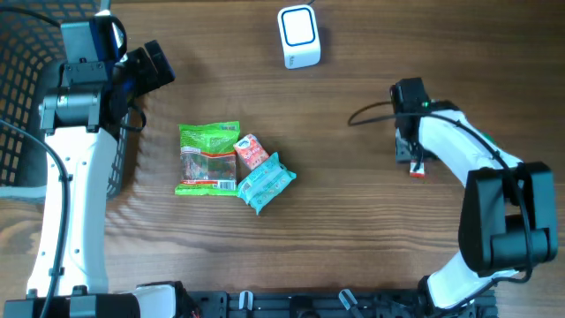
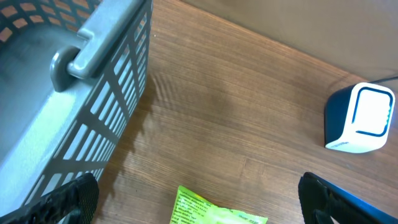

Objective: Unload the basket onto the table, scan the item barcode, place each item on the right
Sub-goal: 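Place the red stick on the right side of the table, then grasp the blue-white wipes pack with the right gripper, then hold the wipes pack under the white scanner with the right gripper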

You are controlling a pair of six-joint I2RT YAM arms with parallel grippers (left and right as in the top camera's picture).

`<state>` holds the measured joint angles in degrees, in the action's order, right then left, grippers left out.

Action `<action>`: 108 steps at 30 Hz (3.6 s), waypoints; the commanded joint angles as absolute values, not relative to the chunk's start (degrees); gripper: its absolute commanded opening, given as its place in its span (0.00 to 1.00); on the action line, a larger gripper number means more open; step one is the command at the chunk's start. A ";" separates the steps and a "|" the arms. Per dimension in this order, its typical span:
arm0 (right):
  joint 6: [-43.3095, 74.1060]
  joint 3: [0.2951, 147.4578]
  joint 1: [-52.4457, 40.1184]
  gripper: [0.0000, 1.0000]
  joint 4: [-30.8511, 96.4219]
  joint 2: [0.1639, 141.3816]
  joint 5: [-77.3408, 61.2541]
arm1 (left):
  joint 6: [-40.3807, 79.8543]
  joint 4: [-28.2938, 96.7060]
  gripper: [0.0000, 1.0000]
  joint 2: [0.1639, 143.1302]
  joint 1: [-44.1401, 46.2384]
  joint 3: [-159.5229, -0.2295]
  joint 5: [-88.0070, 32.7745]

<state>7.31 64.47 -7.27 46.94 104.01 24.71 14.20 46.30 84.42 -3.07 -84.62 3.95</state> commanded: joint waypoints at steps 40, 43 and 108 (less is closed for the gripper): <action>30.44 50.83 -33.06 0.31 6.90 106.54 -31.38 | 13.69 46.15 1.00 84.01 -3.29 -85.10 4.12; 29.52 50.50 -33.06 0.04 4.27 106.54 -31.38 | 13.69 46.15 1.00 84.01 -3.27 -85.10 4.10; 10.46 119.57 -10.00 0.04 73.82 100.38 -3.33 | 13.69 46.15 1.00 84.01 -3.29 -85.10 4.10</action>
